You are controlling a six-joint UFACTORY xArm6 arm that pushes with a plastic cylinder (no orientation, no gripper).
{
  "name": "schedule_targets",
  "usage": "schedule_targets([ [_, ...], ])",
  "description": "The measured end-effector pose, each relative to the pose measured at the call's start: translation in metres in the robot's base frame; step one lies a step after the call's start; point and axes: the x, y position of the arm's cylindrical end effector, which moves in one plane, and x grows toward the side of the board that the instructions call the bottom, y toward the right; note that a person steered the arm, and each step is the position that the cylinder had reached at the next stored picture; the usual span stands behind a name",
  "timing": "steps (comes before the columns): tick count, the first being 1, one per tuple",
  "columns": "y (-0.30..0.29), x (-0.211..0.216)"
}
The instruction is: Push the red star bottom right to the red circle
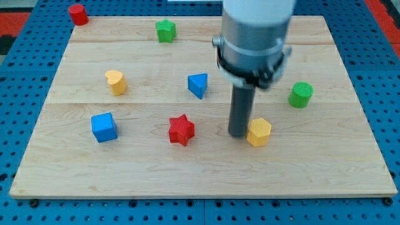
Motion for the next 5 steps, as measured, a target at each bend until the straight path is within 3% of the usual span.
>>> schedule_targets([
  [1,-0.035,0.054],
  [2,-0.095,0.040],
  [3,-0.097,-0.021],
  [5,-0.081,-0.067],
])
